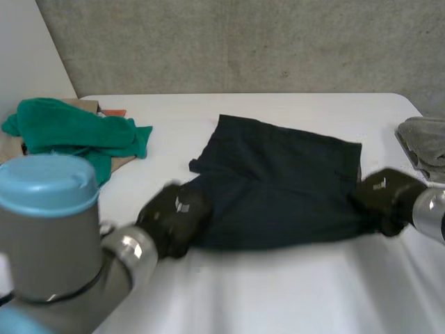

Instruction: Fold the laundry.

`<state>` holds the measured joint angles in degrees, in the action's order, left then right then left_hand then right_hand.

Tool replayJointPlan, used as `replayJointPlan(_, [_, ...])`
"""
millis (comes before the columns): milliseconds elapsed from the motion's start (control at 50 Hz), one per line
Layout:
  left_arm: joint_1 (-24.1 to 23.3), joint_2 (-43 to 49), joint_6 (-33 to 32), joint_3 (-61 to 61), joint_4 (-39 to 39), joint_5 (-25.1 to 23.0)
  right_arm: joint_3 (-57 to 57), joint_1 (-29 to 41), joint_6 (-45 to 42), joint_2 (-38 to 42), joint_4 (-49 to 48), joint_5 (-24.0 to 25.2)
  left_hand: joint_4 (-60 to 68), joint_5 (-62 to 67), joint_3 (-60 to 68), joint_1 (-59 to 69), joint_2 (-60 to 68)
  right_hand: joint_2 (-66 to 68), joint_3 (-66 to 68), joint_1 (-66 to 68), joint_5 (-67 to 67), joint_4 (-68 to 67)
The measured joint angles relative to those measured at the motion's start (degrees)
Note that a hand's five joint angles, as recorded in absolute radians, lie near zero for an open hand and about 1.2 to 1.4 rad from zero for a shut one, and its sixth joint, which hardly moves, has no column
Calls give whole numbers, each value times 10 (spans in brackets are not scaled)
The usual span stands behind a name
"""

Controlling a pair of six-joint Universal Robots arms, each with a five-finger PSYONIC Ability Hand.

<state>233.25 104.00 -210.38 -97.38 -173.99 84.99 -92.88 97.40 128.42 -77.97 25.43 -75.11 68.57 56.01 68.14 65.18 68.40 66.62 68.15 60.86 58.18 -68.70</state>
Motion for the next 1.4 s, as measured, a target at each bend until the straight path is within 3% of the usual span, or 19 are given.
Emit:
replayJointPlan(200, [-40, -84, 13, -71, 194, -29, -104, -4, -96, -64, 105, 5, 2, 14, 0, 0, 0, 0, 0, 0, 0, 0])
replayJointPlan(320, [-43, -86, 14, -50, 201, -41, -109, -3, -100, -72, 108, 9, 2, 16, 0, 0, 0, 0, 0, 7, 3, 0])
replayJointPlan(460, [-19, 3, 6, 49, 63, -19, -61, 2, -50, -18, 5, 4, 2, 16, 0, 0, 0, 0, 0, 11, 3, 0])
replayJointPlan(600, [7, 161, -35, 197, -129, 34, 19, 18, 31, 85, -151, -13, 2, 16, 0, 0, 0, 0, 0, 11, 3, 0])
replayJointPlan(700, [12, 285, -103, 306, -276, 50, 76, 49, 49, 165, -282, -53, 2, 16, 0, 0, 1, 0, 0, 11, 4, 0])
replayJointPlan(840, [12, 407, -146, 415, -389, 46, 139, 67, 38, 260, -415, -109, 2, 16, 0, 0, 1, -10, -12, 4, -8, 12])
replayJointPlan(860, [12, 411, -146, 419, -391, 45, 142, 67, 37, 264, -420, -111, 2, 16, 0, 0, 1, -28, -32, -4, -29, 33])
replayJointPlan(880, [13, 438, -149, 443, -404, 41, 160, 68, 31, 289, -452, -120, 2, 16, 0, 0, 1, -194, -194, -159, -186, 193])
replayJointPlan(900, [12, 447, -149, 450, -408, 39, 167, 68, 29, 298, -462, -123, 0, 16, -1, 0, -1, -265, -261, -228, -252, 260])
replayJointPlan(920, [12, 453, -149, 456, -410, 37, 172, 69, 28, 305, -470, -125, -53, -35, -53, -59, -64, -312, -306, -273, -285, 293])
replayJointPlan(940, [12, 467, -148, 466, -414, 32, 183, 69, 24, 320, -486, -131, -136, -116, -134, -152, -136, -444, -436, -405, -431, 433])
replayJointPlan(960, [11, 474, -148, 472, -416, 27, 191, 69, 22, 330, -497, -136, -271, -249, -266, -309, -282, -495, -493, -443, -483, 493])
replayJointPlan(980, [10, 479, -147, 475, -416, 24, 197, 69, 21, 337, -504, -140, -379, -358, -372, -432, -390, -531, -536, -471, -528, 537])
replayJointPlan(1020, [7, 481, -146, 474, -418, 18, 201, 68, 22, 341, -511, -146, -522, -494, -512, -537, -519, -545, -559, -476, -554, 562])
replayJointPlan(1060, [3, 469, -143, 461, -421, 13, 197, 67, 37, 329, -515, -154, -566, -534, -558, -546, -563, -545, -562, -476, -555, 568])
replayJointPlan(1220, [-1, 372, -127, 357, -427, 17, 128, 46, 142, 210, -481, -143, -572, -535, -562, -546, -568, -545, -562, -476, -557, 568])
replayJointPlan(1400, [9, 228, -56, 174, -423, 41, 26, 24, 231, 94, -293, -81, -572, -535, -562, -546, -568, -545, -562, -476, -557, 567])
